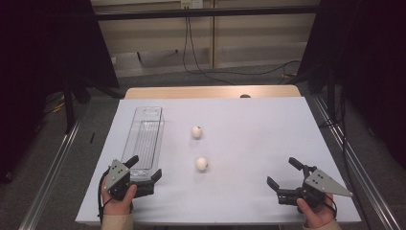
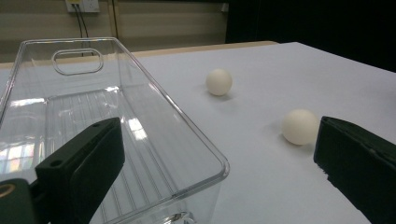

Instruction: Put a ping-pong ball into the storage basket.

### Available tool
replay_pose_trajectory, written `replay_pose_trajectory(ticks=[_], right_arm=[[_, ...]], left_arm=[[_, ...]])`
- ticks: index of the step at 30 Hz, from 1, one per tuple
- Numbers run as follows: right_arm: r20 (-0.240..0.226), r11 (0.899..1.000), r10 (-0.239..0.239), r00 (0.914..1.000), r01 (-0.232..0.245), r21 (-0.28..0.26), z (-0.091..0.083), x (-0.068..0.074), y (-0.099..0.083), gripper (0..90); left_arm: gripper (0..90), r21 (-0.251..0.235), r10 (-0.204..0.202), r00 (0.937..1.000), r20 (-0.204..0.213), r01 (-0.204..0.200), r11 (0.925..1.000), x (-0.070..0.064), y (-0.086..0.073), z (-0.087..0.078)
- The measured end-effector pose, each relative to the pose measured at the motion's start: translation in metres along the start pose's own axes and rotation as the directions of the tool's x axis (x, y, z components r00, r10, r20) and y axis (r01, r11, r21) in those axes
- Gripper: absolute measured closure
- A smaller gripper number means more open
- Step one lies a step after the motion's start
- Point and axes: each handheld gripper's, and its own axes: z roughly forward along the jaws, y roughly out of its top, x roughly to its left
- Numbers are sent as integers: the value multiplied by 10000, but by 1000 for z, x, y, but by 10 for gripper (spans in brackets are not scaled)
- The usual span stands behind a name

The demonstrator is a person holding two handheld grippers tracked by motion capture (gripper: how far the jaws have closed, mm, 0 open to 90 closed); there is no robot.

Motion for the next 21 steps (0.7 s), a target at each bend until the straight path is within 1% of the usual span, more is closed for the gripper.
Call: replay_pose_trajectory(ticks=[13, 18, 21], right_arm=[[-145, 10000, -57, 9999, 58, 20, 1, 1, 0, 4], [-143, 9999, -99, 9998, 99, 30, 1, 1, 0, 4], [-117, 10000, -88, 9999, 89, 37, 0, 1, 0, 5]], left_arm=[[20, 14, 34, 9999, 123, -34, 10000, -4, 2, 2], [20, -2, 14, 9996, 271, -14, 10000, -7, 4, 4], [20, 24, 82, 9993, 356, -83, 10000, -9, 5, 6]])
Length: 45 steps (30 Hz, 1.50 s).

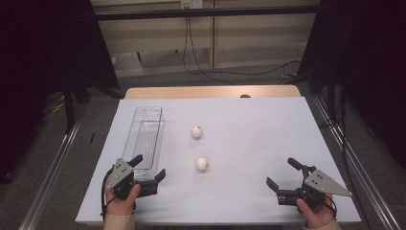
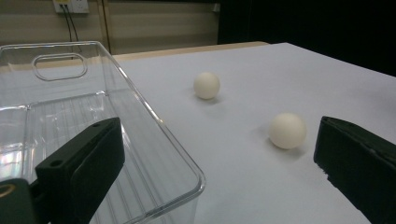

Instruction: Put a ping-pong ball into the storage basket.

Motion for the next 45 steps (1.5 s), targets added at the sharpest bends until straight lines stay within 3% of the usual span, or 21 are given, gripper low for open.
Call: replay_pose_trajectory(ticks=[26, 45], right_arm=[[-66, 10000, -47, 10000, 47, 71, -2, 1, -1, 6], [-259, 9998, -192, 9995, 194, 93, -1, 3, 0, 6]], left_arm=[[20, 5, 194, 9982, 571, -195, 9998, -20, 7, 20], [20, 350, 345, 9960, 822, -375, 9987, -32, 9, 34]])
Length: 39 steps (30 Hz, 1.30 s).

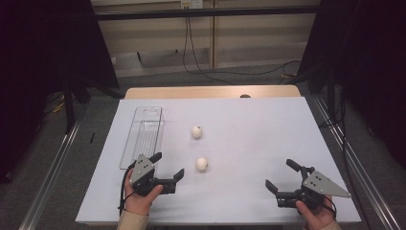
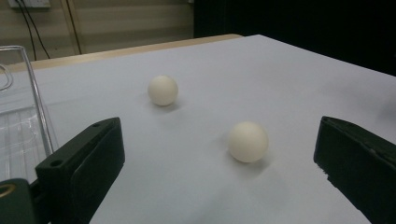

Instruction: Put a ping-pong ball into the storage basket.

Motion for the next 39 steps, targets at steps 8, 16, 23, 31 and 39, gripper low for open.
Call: replay_pose_trajectory(ticks=[8, 16, 23, 31, 39], right_arm=[[-13, 10000, 10, 10000, -10, -35, 0, 0, 0, 6], [-16, 10000, 11, 10000, -11, -34, 0, 0, 0, 6], [-32, 10000, 32, 10000, -32, -41, 0, 1, 0, 6], [-63, 10000, 28, 10000, -28, -40, 0, 1, 0, 6], [-60, 10000, 45, 10000, -46, -52, 0, 1, 0, 6]], left_arm=[[20, 5, -30, 10000, 85, 30, 10000, -2, 1, 2], [20, 67, 15, 9999, 161, -16, 10000, -4, 1, 6], [20, 137, 49, 9997, 224, -52, 9999, -6, 1, 8], [20, 269, 96, 9995, 295, -104, 9996, -9, 1, 12], [20, 386, 149, 9991, 409, -164, 9991, -12, 1, 16]])
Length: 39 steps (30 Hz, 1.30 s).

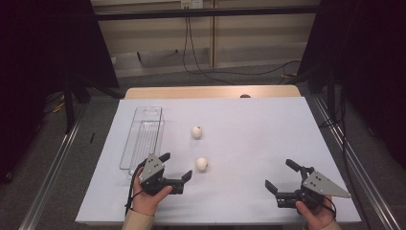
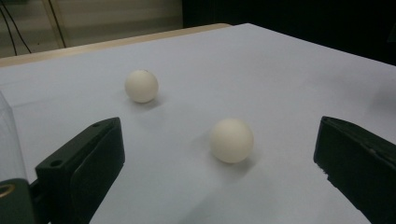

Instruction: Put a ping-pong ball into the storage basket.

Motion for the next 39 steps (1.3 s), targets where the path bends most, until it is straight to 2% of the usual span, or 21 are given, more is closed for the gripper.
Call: replay_pose_trajectory(ticks=[17, 24, 39], right_arm=[[-18, 10000, 27, 10000, -27, -12, 0, 0, 0, 6], [-37, 10000, 15, 10000, -15, -18, 0, 1, 0, 6], [-52, 10000, -29, 10000, 28, -26, 0, 1, 0, 6]], left_arm=[[21, 388, 197, 9996, 184, -204, 9990, -7, 0, 12], [21, 499, 101, 9996, 246, -113, 9987, -10, 1, 16], [23, 723, 223, 9993, 315, -246, 9971, -13, 1, 23]])
